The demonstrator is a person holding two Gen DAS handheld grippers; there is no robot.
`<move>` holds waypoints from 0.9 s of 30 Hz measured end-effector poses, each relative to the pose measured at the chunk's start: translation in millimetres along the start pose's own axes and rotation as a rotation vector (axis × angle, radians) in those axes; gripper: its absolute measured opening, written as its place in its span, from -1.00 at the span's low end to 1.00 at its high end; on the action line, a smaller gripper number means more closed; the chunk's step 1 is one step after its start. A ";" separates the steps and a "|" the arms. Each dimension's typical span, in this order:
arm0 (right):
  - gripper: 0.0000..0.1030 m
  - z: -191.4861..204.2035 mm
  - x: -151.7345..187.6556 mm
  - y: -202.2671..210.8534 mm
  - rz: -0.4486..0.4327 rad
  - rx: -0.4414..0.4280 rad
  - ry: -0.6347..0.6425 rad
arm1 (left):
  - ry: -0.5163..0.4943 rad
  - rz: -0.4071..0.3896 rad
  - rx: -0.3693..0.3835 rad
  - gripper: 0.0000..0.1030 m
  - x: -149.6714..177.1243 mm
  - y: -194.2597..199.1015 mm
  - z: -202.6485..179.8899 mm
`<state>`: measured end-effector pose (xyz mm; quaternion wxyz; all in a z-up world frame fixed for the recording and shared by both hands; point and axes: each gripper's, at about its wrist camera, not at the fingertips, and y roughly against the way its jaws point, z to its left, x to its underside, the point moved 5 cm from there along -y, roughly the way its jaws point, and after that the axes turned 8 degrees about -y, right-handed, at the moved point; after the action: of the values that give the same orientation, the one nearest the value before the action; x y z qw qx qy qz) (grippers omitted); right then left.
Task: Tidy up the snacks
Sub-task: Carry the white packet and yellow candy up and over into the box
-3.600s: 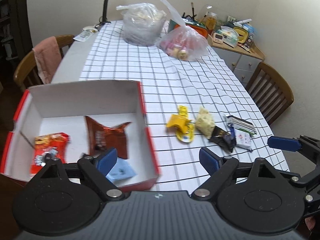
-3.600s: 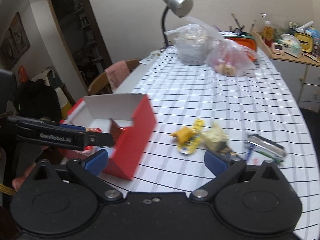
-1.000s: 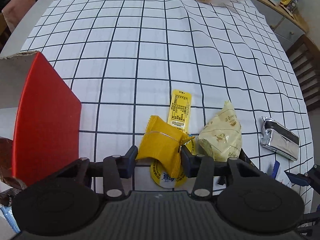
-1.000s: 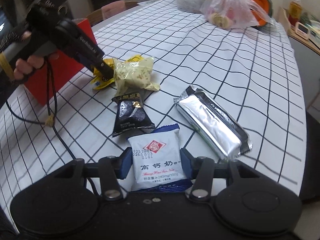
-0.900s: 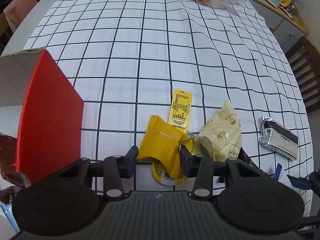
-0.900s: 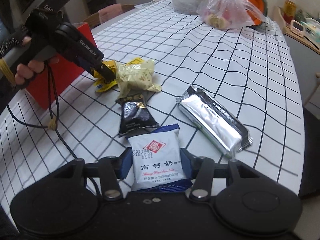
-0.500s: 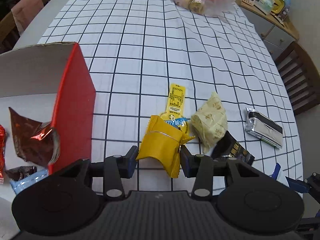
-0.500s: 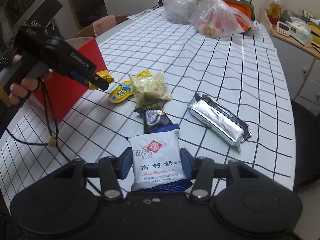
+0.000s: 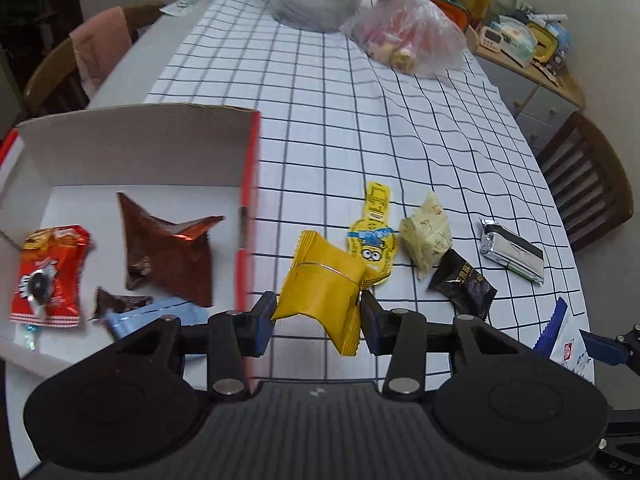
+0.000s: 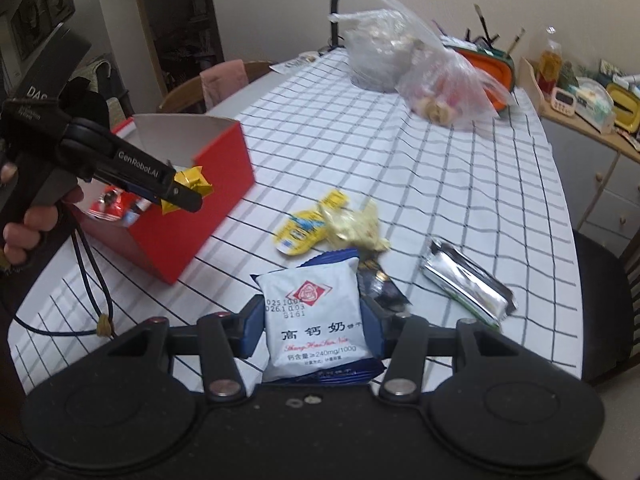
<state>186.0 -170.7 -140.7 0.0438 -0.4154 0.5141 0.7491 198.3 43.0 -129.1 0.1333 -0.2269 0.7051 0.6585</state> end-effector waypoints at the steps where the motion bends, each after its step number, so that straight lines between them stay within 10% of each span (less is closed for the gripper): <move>1: -0.05 7.1 -2.0 1.2 -0.004 -0.003 0.003 | 0.003 -0.006 0.000 -0.16 1.4 4.7 4.6; 27: -0.05 174.0 -62.4 -34.9 -0.062 -0.049 0.039 | 0.006 -0.093 -0.014 -0.16 16.9 84.7 140.7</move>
<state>143.4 8.5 -102.7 0.0468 -0.4468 0.4832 0.7515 126.2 182.3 -77.6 0.1600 -0.2621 0.6894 0.6560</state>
